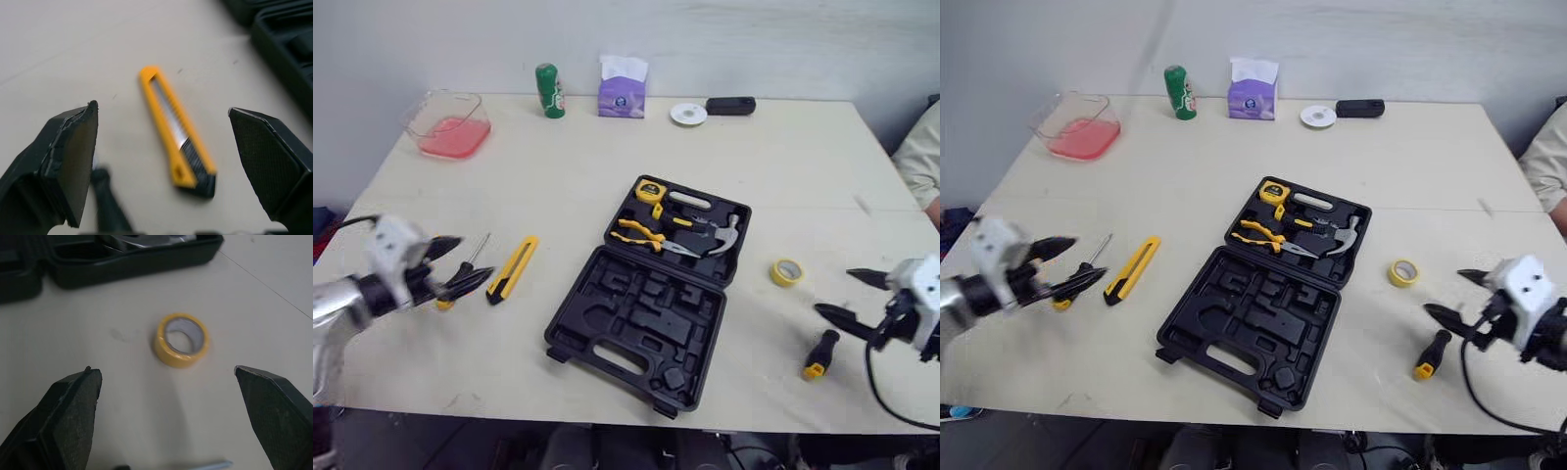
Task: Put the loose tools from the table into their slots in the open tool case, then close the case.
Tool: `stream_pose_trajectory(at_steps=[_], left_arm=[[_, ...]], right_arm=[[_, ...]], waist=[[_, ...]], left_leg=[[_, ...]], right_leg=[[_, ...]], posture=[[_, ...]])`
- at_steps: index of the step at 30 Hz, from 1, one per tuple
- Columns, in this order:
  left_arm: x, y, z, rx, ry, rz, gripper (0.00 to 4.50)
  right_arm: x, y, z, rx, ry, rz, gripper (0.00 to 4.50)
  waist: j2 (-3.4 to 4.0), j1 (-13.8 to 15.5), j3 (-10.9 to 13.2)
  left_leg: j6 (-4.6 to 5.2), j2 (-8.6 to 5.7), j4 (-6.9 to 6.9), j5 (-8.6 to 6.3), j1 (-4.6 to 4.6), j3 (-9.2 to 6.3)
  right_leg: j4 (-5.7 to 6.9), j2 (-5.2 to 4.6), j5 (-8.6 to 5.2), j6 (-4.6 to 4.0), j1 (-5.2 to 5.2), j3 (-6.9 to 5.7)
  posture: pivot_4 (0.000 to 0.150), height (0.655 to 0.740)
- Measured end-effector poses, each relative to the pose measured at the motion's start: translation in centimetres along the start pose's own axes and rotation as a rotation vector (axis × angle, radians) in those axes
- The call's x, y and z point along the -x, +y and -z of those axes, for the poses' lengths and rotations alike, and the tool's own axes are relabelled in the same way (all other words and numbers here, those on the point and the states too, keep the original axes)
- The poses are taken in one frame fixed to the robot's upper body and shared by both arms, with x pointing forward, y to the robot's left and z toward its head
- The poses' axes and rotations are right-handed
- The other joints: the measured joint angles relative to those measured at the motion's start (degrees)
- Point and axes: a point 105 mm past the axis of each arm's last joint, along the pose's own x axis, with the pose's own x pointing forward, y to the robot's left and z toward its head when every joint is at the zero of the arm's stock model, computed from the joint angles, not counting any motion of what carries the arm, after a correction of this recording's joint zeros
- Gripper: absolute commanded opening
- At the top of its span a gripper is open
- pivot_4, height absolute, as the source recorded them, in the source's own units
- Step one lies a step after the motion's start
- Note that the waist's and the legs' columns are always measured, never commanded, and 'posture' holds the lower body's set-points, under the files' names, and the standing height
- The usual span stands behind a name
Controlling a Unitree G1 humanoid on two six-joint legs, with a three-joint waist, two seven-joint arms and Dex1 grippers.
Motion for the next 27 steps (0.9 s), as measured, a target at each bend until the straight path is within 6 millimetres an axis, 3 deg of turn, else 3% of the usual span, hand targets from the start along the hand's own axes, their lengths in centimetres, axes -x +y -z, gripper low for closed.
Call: stream_pose_trajectory(at_steps=[1,2,3,9,11,17,21,27], left_arm=[[-0.9,-0.4,-0.2,-0.004,-0.002,0.023,4.49],[-1.9,-0.8,-0.4,-0.008,-0.004,0.047,3.96],[-2.9,-1.1,-0.6,-0.011,-0.008,0.069,3.71],[-8.0,-2.3,-0.4,-0.042,0.033,0.169,0.82],[-9.2,-2.6,0.2,-0.043,0.051,0.196,0.03],[-13.7,-4.2,0.0,-0.073,0.059,0.279,0.03],[-15.6,-4.3,-0.3,-0.08,0.061,0.289,0.03],[-17.0,-4.9,-0.8,-0.104,0.045,0.322,0.03]], right_arm=[[-0.3,0.5,-0.2,-0.004,-0.002,-0.004,4.5],[-0.6,1.1,-0.3,-0.011,-0.004,-0.013,3.98],[-1.1,1.7,-0.3,-0.022,0.0,-0.025,3.68],[-3.7,5.4,-0.9,-0.05,-0.006,-0.117,0.58],[-4.2,5.8,-0.9,-0.041,0.005,-0.122,0.0],[-6.4,7.1,-1.1,0.012,0.028,-0.152,0.0],[-7.4,7.0,-1.5,0.025,0.028,-0.14,0.0],[-8.1,7.1,-1.8,0.036,0.02,-0.139,0.0]], waist=[[0.0,0.0,0.0],[-0.02,0.0,0.0],[-0.07,0.1,0.0],[-0.14,0.1,0.0],[-0.16,0.2,0.0],[-0.23,0.6,0.0],[-0.28,0.7,0.0],[-0.29,0.6,0.0]], left_leg=[[0.02,0.01,0.0,0.01,0.01,0.04],[0.04,0.01,0.01,0.01,0.0,0.07],[0.05,0.02,0.04,0.01,0.0,0.08],[0.13,0.01,0.22,-0.01,-0.04,0.16],[0.15,0.06,0.36,-0.02,-0.1,0.17],[0.36,0.09,0.72,-0.14,-0.24,0.16],[0.39,0.09,0.77,-0.15,-0.3,0.21],[0.39,0.12,0.79,-0.15,-0.3,0.22]], right_leg=[[-0.01,0.02,0.0,0.0,-0.01,-0.05],[-0.02,0.06,0.0,0.01,-0.02,-0.07],[-0.01,0.09,0.01,0.02,-0.01,-0.08],[0.07,0.3,0.01,0.04,-0.04,-0.01],[0.09,0.36,0.01,0.05,-0.05,-0.02],[0.16,0.5,0.05,0.12,-0.06,-0.02],[0.12,0.52,0.06,0.15,-0.09,0.0],[0.13,0.56,0.07,0.16,-0.09,0.0]], posture=[[0.15,0.7244],[0.15,0.7244],[0.15,0.7244],[0.15,0.7244],[0.15,0.7244],[0.15,0.7244],[0.15,0.7244],[0.15,0.7244]])
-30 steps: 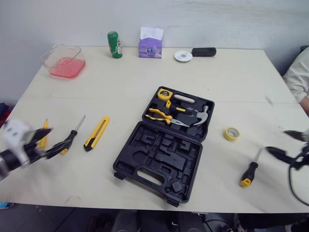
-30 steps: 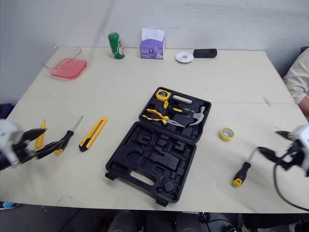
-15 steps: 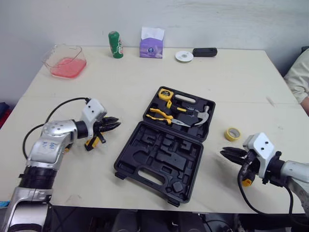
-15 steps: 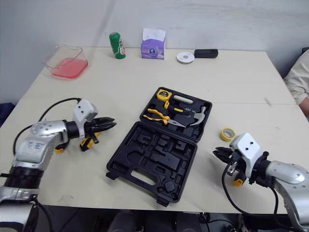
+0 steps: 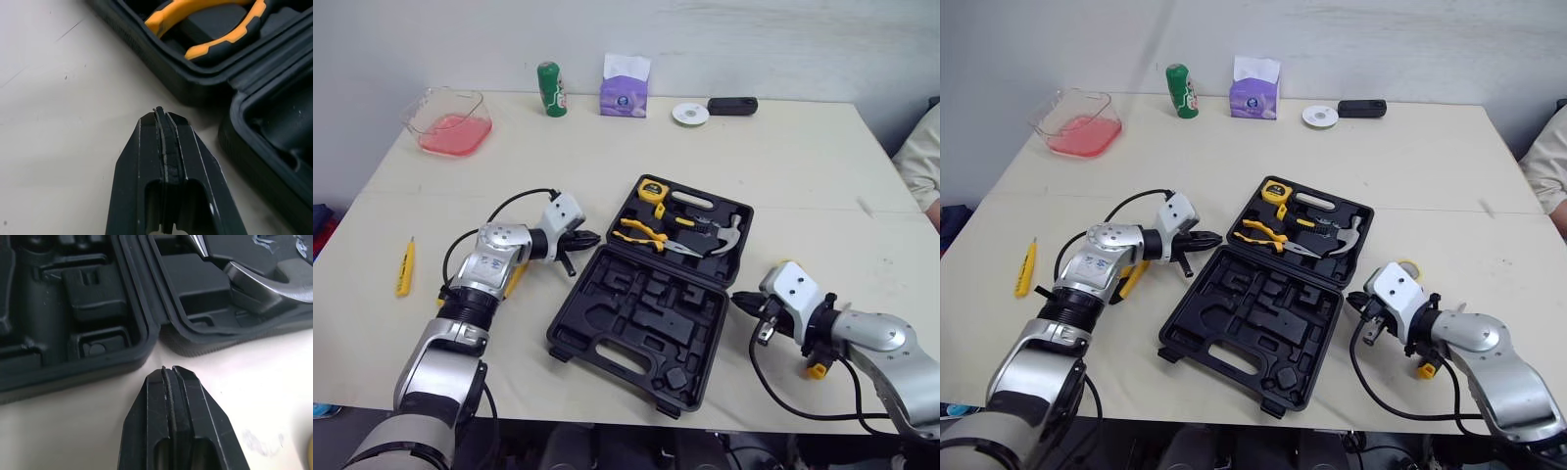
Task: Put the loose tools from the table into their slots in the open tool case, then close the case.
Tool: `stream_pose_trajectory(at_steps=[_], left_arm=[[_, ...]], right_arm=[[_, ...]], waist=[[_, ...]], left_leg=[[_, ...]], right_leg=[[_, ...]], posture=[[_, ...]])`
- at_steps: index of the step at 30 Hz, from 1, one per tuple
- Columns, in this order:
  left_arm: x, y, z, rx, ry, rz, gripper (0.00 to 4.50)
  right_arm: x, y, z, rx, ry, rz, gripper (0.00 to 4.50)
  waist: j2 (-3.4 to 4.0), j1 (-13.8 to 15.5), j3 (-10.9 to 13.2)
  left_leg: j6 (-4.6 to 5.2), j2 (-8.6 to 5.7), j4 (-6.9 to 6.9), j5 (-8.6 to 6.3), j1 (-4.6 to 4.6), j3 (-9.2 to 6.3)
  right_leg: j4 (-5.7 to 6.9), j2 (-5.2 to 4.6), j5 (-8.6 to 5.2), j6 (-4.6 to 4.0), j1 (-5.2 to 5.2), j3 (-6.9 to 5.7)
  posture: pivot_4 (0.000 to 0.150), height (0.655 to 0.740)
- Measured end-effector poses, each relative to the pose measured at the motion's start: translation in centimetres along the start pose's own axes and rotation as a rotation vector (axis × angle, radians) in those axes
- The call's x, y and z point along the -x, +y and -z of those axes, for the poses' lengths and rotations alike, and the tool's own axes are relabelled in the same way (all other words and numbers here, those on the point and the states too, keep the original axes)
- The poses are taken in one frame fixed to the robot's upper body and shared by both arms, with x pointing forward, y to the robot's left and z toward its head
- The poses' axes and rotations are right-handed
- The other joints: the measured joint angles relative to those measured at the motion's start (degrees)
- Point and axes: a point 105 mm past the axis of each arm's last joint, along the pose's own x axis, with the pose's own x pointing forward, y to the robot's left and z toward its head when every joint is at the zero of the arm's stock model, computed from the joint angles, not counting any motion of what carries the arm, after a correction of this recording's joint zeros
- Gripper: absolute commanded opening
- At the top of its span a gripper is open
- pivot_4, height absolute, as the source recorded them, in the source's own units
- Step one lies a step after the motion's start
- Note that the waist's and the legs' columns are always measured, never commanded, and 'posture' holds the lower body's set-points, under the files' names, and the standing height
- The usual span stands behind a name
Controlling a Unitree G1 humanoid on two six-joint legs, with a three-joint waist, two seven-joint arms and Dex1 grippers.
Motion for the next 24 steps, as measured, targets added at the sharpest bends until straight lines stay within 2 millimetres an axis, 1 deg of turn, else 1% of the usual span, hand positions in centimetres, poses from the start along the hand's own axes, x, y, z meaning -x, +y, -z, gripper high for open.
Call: stream_pose_trajectory(at_steps=[3,9,19,24], left_arm=[[-0.5,-0.5,-0.1,0.005,-0.007,0.027,0.03],[-0.3,-1.0,-0.1,0.002,0.008,0.068,0.03],[2.1,-3.6,0.7,-0.027,0.069,0.192,0.03],[3.0,-4.5,1.2,-0.037,0.091,0.207,0.03]], right_arm=[[-0.1,0.0,-0.1,0.006,-0.003,0.006,0.0],[-0.5,-0.4,-0.7,0.014,-0.01,0.017,0.0],[-1.2,-0.7,-0.7,0.052,0.02,0.001,0.0],[-1.6,-0.6,-0.9,0.083,0.031,-0.019,0.0]], waist=[[-0.01,0.1,0.0],[-0.01,-0.2,0.0],[-0.01,-0.7,0.0],[-0.01,-0.8,0.0]], left_leg=[[0.01,0.0,0.04,0.0,-0.01,0.0],[0.01,0.03,0.04,-0.01,-0.02,-0.01],[-0.02,0.19,0.05,-0.01,0.0,0.06],[-0.05,0.26,0.05,-0.02,0.04,0.08]], right_leg=[[0.01,-0.01,0.01,0.02,0.0,0.0],[0.01,0.01,0.01,0.01,0.0,0.0],[0.03,0.18,0.0,-0.01,-0.02,0.1],[0.04,0.25,-0.02,-0.05,-0.03,0.14]], posture=[[0.15,0.7244],[0.15,0.7244],[0.15,0.7244],[0.15,0.7244]])
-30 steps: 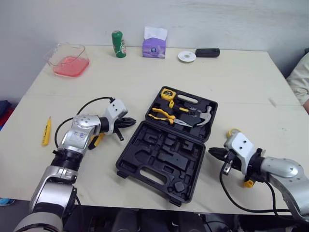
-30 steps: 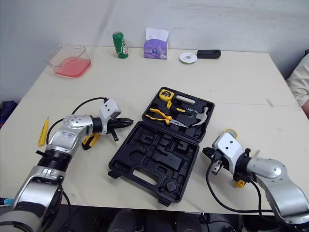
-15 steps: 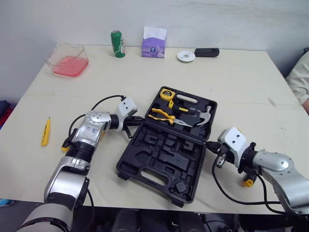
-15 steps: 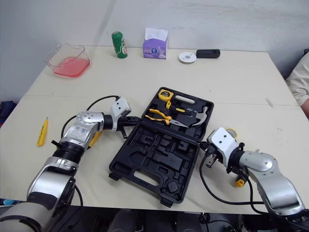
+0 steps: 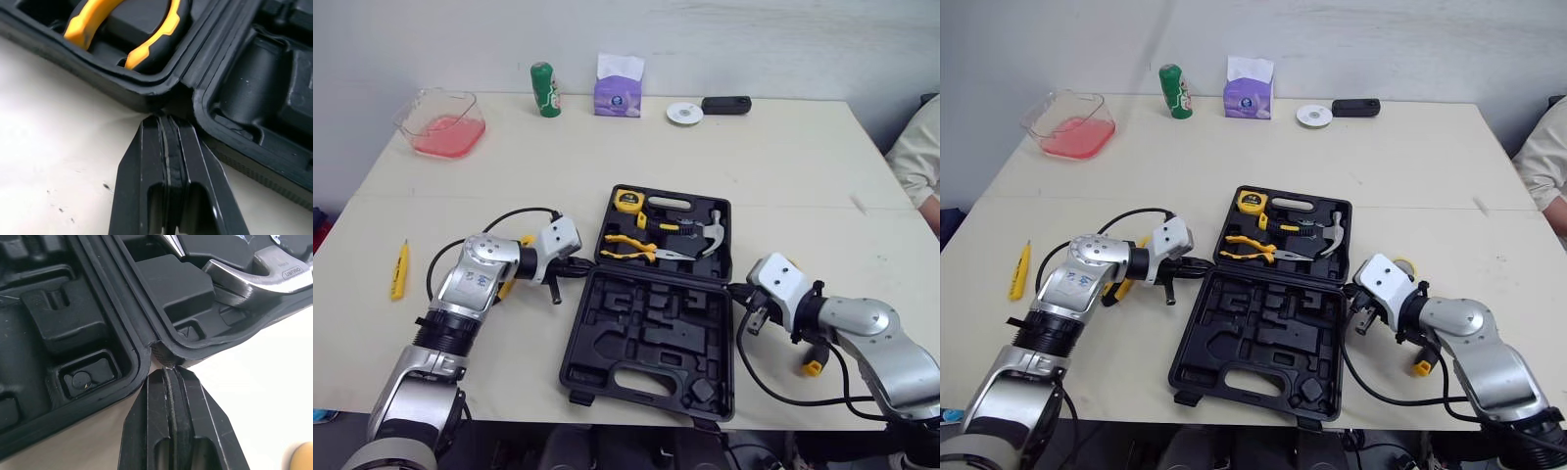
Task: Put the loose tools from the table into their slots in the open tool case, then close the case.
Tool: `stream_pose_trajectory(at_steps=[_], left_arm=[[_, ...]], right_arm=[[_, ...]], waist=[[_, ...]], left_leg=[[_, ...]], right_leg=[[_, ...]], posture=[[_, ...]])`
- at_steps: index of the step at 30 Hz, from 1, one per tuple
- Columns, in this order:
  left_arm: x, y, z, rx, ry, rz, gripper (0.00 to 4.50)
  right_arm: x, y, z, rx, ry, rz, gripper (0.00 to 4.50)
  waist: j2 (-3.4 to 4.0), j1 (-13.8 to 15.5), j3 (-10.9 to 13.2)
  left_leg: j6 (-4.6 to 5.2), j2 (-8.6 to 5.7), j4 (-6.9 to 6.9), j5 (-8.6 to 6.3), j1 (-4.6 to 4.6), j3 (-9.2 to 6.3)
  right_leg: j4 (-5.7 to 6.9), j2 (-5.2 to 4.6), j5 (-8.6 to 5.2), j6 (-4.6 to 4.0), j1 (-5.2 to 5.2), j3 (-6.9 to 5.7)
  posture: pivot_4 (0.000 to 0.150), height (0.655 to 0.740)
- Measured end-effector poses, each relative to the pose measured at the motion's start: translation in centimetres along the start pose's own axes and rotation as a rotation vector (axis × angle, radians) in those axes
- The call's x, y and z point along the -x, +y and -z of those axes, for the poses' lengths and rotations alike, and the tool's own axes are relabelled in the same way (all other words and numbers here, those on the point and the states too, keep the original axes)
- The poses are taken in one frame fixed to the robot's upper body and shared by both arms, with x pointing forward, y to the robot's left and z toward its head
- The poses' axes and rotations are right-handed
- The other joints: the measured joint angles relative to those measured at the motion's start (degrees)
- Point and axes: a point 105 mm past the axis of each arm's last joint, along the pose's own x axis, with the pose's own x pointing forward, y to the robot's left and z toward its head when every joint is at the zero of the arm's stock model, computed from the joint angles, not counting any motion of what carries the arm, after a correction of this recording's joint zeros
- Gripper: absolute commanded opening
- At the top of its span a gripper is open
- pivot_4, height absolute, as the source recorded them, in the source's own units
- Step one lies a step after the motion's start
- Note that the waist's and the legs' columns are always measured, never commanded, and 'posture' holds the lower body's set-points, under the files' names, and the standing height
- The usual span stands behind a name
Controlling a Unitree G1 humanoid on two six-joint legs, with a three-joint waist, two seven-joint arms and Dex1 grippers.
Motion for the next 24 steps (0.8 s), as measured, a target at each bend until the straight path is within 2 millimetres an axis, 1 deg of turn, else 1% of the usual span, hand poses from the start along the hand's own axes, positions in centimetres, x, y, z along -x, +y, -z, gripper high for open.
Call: stream_pose_trajectory(at_steps=[3,5,9,12,14,15,17,19,21,24], left_arm=[[0.1,-0.6,0.2,0.007,0.001,-0.002,0.03],[-0.1,-1.3,0.6,0.03,-0.001,-0.004,0.03],[-0.1,-1.8,0.5,0.05,-0.009,-0.029,0.03],[0.2,-1.6,0.7,0.069,-0.015,-0.057,0.03],[1.0,-2.0,1.3,0.083,-0.026,-0.081,0.03],[1.9,-2.3,1.8,0.102,-0.034,-0.096,0.03],[4.3,-2.9,3.1,0.169,-0.062,-0.143,0.03],[6.5,-3.6,3.6,0.243,-0.119,-0.181,0.03],[9.3,-4.8,3.9,0.329,-0.193,-0.23,0.03],[13.1,-6.2,5.0,0.463,-0.251,-0.324,0.03]], right_arm=[[-0.4,-0.4,0.0,-0.004,-0.001,0.0,0.0],[-0.7,-1.0,0.0,0.003,0.005,0.014,0.0],[-0.5,-1.4,0.1,0.015,0.008,0.023,0.0],[-0.4,-1.4,0.1,0.026,0.007,0.014,0.0],[0.1,-1.4,0.1,0.034,0.006,-0.006,0.0],[0.6,-1.4,0.3,0.029,0.012,-0.011,0.0],[2.3,-2.1,0.7,-0.008,0.007,0.006,0.0],[4.0,-2.7,0.9,-0.044,-0.003,0.019,0.0],[5.9,-2.8,1.0,-0.076,-0.018,0.007,0.0],[8.1,-3.8,1.6,-0.123,-0.012,0.033,0.0]], waist=[[0.0,0.0,0.0],[0.0,0.0,0.0],[0.0,0.2,0.0],[0.0,0.2,0.0],[0.0,0.0,0.0],[0.0,-0.2,0.0],[0.0,-0.4,0.0],[0.0,-0.2,0.0],[-0.01,-0.2,0.0],[-0.01,0.0,0.0]], left_leg=[[0.0,0.01,0.0,0.0,0.02,0.03],[0.0,0.0,0.0,-0.01,0.03,0.03],[0.0,0.01,0.0,-0.01,0.03,0.02],[0.0,0.01,-0.01,-0.01,0.03,0.01],[-0.04,0.06,-0.06,-0.07,0.03,0.03],[-0.08,0.12,-0.08,-0.1,0.03,0.04],[-0.12,0.19,-0.11,-0.12,0.02,0.02],[-0.12,0.19,-0.1,-0.13,0.03,-0.02],[0.08,0.17,-0.11,-0.3,0.09,-0.05],[0.23,0.12,-0.09,-0.46,0.23,-0.11]], right_leg=[[0.0,0.0,0.0,0.0,0.0,0.03],[0.01,-0.01,0.0,0.0,0.01,0.05],[0.01,-0.01,0.0,-0.01,0.01,0.03],[0.01,-0.04,0.0,-0.01,0.01,0.03],[0.0,-0.08,-0.01,-0.01,0.0,0.09],[0.01,-0.17,-0.01,-0.03,0.0,0.1],[0.03,-0.21,-0.05,-0.1,-0.01,0.05],[-0.03,-0.28,-0.06,-0.12,0.01,0.01],[-0.13,-0.36,-0.07,-0.13,0.07,0.02],[-0.1,-0.48,-0.08,-0.15,0.21,0.05]], posture=[[0.15,0.7244],[0.15,0.7244],[0.15,0.7244],[0.15,0.7244],[0.15,0.7244],[0.15,0.7244],[0.15,0.7244],[0.15,0.7244],[0.15,0.7244],[0.15,0.7244]])
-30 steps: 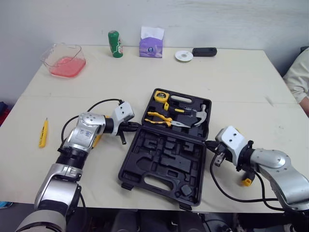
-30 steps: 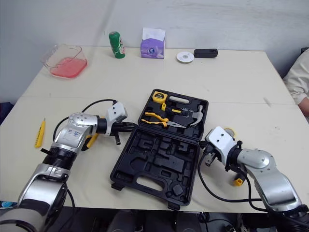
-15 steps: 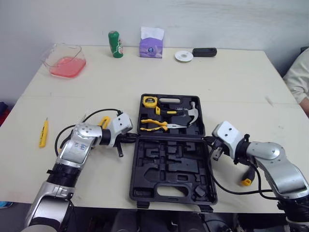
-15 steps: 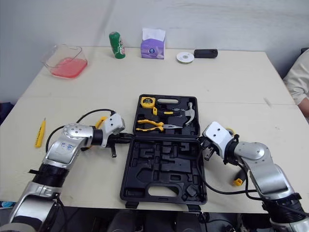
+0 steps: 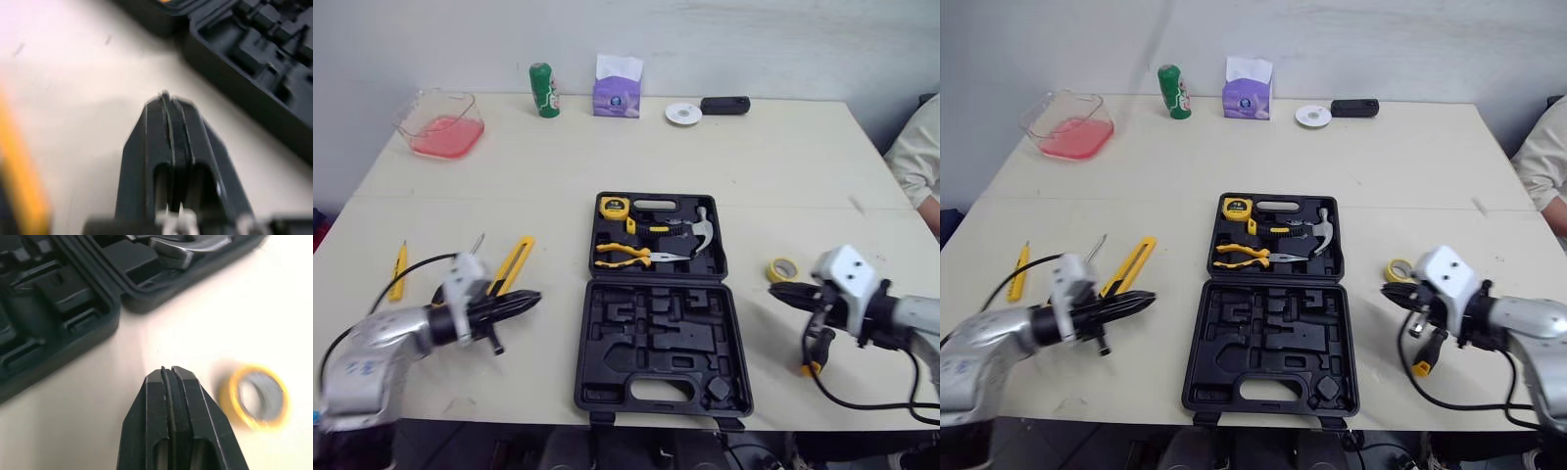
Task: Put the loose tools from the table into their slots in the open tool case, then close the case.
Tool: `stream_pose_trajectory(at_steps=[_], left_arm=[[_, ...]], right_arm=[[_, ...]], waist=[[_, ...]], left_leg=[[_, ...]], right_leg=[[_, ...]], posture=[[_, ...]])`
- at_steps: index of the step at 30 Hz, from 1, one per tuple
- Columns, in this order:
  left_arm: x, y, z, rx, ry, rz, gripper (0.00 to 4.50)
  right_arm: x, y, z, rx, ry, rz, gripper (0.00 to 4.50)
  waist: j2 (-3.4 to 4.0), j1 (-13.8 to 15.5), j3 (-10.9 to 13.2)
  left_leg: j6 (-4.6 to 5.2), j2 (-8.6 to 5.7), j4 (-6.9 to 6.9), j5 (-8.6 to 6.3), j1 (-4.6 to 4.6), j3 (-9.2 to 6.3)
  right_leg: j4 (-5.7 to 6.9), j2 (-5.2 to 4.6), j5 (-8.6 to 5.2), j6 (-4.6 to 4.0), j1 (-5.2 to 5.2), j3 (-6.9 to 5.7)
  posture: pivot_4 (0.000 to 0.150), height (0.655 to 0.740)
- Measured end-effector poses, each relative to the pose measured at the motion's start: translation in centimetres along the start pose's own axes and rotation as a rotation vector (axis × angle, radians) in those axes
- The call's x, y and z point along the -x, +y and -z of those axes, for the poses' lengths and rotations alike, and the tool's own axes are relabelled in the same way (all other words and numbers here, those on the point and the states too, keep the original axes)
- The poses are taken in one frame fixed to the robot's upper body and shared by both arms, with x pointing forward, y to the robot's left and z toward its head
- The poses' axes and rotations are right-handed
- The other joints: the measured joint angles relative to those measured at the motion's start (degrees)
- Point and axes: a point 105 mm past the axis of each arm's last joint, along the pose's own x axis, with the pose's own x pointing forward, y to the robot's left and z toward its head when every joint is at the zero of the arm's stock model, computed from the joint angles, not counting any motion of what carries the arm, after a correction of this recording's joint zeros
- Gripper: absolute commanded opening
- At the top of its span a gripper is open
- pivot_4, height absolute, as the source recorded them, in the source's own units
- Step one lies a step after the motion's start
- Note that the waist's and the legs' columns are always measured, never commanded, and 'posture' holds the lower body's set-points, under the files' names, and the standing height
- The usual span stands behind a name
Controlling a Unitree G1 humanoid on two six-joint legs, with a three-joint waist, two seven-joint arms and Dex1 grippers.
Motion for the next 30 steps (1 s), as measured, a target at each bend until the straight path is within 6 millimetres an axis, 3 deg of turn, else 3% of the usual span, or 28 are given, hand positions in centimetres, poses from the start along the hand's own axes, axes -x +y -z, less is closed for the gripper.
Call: stream_pose_trajectory(at_steps=[2,5,8,12,15,20,30], left_arm=[[2.8,0.5,0.8,0.059,-0.005,-0.094,0.03],[6.4,1.5,2.3,0.123,0.013,-0.238,1.0],[9.9,3.1,2.6,0.147,0.0,-0.394,2.41],[16.9,6.6,2.9,0.13,0.034,-0.682,4.35],[18.6,7.7,3.4,0.112,0.07,-0.77,4.47],[20.5,9.3,4.4,0.108,0.131,-0.881,4.47],[18.0,10.0,3.1,0.074,0.104,-0.808,4.47]], right_arm=[[1.6,-1.3,1.1,-0.032,0.037,0.035,0.0],[3.6,-3.1,2.6,-0.072,0.079,0.094,1.02],[5.5,-4.6,3.7,-0.098,0.111,0.139,2.56],[10.1,-7.9,6.0,-0.124,0.204,0.286,4.5],[11.8,-8.9,7.2,-0.131,0.237,0.333,4.5],[12.2,-9.7,8.2,-0.124,0.247,0.368,4.5],[11.7,-9.6,7.6,-0.096,0.236,0.351,4.5]], waist=[[0.0,0.1,0.0],[0.0,0.4,0.0],[0.0,0.4,0.0],[0.01,0.1,0.0],[0.02,0.0,0.0],[0.03,-0.5,0.0],[0.09,-1.4,0.0]], left_leg=[[-0.01,-0.04,0.01,-0.01,0.03,-0.01],[-0.02,-0.05,0.0,-0.02,0.0,-0.09],[-0.04,-0.05,-0.01,-0.04,-0.03,-0.15],[-0.06,-0.05,-0.11,-0.08,-0.02,-0.04],[-0.26,-0.02,-0.11,-0.22,-0.01,-0.01],[-0.41,0.02,-0.18,-0.3,-0.02,-0.02],[-0.51,0.04,-0.28,-0.32,-0.04,-0.04]], right_leg=[[0.0,-0.02,-0.03,-0.06,0.01,-0.01],[-0.04,-0.03,-0.07,-0.13,0.0,-0.02],[-0.07,-0.04,-0.1,-0.19,-0.01,-0.02],[-0.11,-0.03,-0.3,-0.53,-0.1,-0.15],[-0.14,-0.05,-0.3,-0.53,-0.1,-0.12],[-0.13,-0.1,-0.25,-0.45,-0.17,0.13],[-0.11,-0.16,-0.18,-0.32,-0.22,0.24]], posture=[[0.15,0.7244],[0.15,0.7244],[0.15,0.7244],[0.15,0.7244],[0.15,0.7244],[0.15,0.7244],[0.15,0.7244]])
